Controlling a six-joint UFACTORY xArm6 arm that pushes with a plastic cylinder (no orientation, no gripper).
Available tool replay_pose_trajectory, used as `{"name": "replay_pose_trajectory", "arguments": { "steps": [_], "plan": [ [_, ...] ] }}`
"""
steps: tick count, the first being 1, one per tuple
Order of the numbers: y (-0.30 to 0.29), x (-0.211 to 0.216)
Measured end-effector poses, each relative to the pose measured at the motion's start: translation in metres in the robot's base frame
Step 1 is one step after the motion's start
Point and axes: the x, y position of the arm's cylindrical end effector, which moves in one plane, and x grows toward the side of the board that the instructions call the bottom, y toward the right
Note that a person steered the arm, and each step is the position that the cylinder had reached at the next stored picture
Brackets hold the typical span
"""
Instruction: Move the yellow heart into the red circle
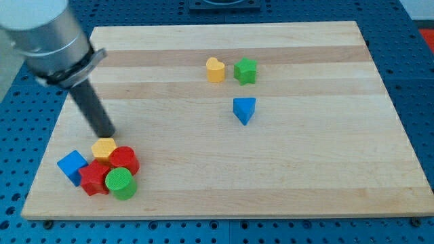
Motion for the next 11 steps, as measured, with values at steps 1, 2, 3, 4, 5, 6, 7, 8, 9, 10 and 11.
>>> {"name": "replay_pose_trajectory", "arguments": {
  "steps": [1,2,3,4,5,6,7,8,9,10,11],
  "plan": [
    [0.042,-0.063],
    [0.083,-0.114],
    [0.121,-0.170],
    [0.161,-0.213],
    [0.184,-0.197],
    [0.184,-0.189],
    [0.178,-0.187],
    [0.169,-0.164],
    [0.168,-0.124],
    [0.165,-0.080],
    [0.165,-0.068]
  ]
}}
